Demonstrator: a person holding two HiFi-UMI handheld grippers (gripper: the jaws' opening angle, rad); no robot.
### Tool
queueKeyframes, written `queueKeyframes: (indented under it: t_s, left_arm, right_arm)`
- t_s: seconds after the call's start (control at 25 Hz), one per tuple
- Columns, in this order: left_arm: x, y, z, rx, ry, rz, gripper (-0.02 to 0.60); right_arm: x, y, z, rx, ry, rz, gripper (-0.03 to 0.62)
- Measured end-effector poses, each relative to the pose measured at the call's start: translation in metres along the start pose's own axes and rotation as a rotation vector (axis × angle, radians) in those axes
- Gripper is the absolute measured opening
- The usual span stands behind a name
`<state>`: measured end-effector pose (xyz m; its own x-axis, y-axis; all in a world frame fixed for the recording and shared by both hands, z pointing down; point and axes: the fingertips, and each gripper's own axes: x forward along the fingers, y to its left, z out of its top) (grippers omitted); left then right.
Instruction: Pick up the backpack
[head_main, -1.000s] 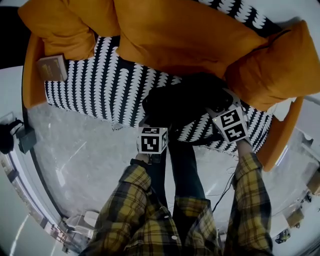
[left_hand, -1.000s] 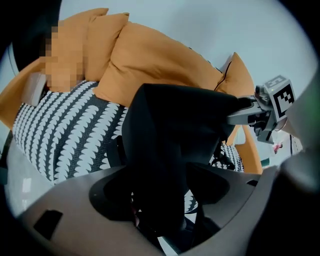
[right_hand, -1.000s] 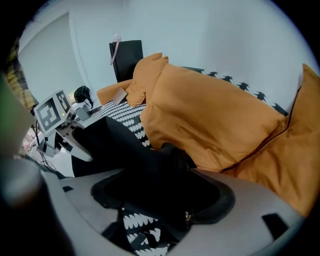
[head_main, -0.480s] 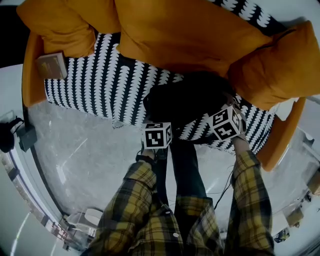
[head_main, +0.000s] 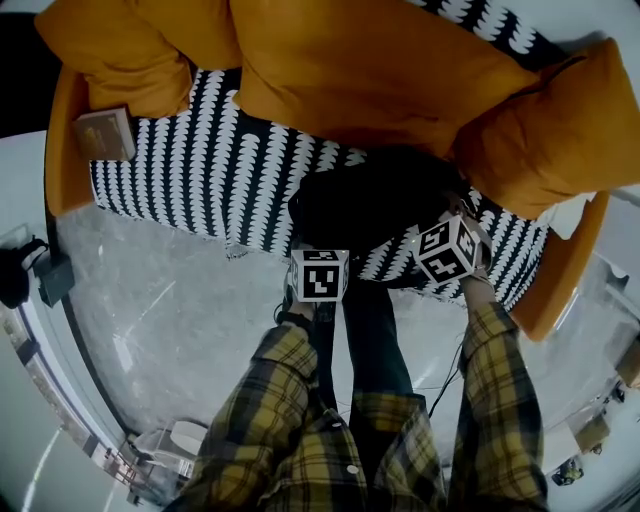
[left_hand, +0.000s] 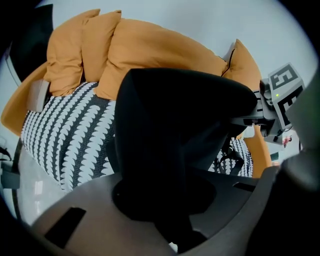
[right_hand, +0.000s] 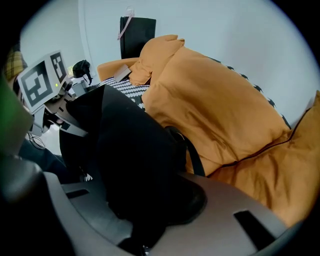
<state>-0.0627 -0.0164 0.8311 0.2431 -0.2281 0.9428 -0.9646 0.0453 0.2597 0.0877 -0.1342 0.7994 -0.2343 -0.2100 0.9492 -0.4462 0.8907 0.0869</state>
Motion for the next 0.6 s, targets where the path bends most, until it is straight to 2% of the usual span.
queueKeyframes:
  t_s: [0.16, 0.6]
  left_arm:
    - [-0.005, -0.001, 0.002, -0.003, -0.005, -0.008, 0.062]
    - [-0.030, -0.008, 0.005, 0.022, -0.021, -0.031, 0.046]
  right_arm:
    - [-0.005, 0.005, 0.003, 0.012, -0.016, -0.001, 0.043]
    - [-0.031, 0.008, 0.005, 0.024, -0.061, -0.026, 0.031]
